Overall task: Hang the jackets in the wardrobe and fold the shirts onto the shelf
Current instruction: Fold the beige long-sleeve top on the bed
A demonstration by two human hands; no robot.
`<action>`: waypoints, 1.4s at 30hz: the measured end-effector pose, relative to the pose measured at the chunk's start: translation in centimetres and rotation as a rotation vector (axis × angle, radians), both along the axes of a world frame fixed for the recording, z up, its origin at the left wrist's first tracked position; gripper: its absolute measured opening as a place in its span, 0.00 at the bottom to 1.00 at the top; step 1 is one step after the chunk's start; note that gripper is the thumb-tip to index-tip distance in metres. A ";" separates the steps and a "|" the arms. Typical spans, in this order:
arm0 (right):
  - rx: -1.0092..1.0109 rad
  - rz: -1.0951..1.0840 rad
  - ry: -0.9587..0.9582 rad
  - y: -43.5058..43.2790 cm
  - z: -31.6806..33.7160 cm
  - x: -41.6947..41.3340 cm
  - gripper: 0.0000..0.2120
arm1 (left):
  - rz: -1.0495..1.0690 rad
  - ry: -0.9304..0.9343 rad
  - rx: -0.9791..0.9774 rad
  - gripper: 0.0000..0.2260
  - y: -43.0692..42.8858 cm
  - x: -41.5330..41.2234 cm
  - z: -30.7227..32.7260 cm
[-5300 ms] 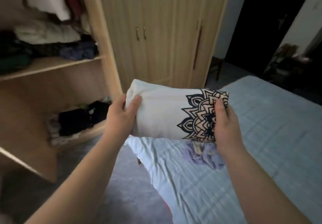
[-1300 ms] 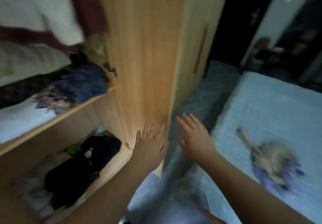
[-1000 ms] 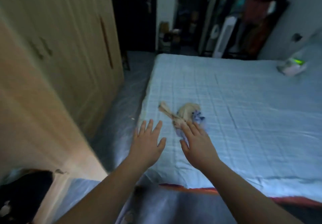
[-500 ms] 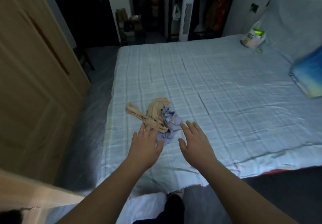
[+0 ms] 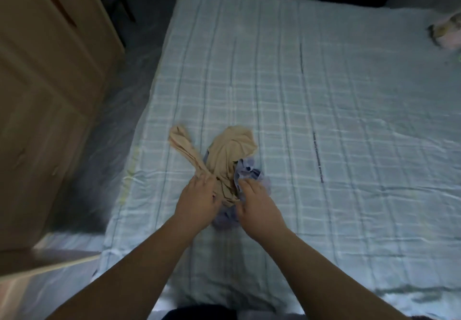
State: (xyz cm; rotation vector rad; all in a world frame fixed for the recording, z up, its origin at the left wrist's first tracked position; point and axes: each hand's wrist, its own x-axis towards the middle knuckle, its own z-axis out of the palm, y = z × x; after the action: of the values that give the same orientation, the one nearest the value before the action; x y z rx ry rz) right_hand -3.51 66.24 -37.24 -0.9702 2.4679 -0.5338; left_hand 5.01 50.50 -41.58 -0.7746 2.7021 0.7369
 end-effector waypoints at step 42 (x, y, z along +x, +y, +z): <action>-0.526 -0.330 -0.242 11.5 20.2 -18.0 0.14 | 0.033 0.597 0.128 0.04 9.3 -15.4 22.0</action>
State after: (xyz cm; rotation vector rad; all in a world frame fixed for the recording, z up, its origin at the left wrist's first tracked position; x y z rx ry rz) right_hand -21.50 77.74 -17.02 -0.6178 2.3149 -1.3739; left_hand -10.38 59.78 -19.57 -0.6462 3.1093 1.3129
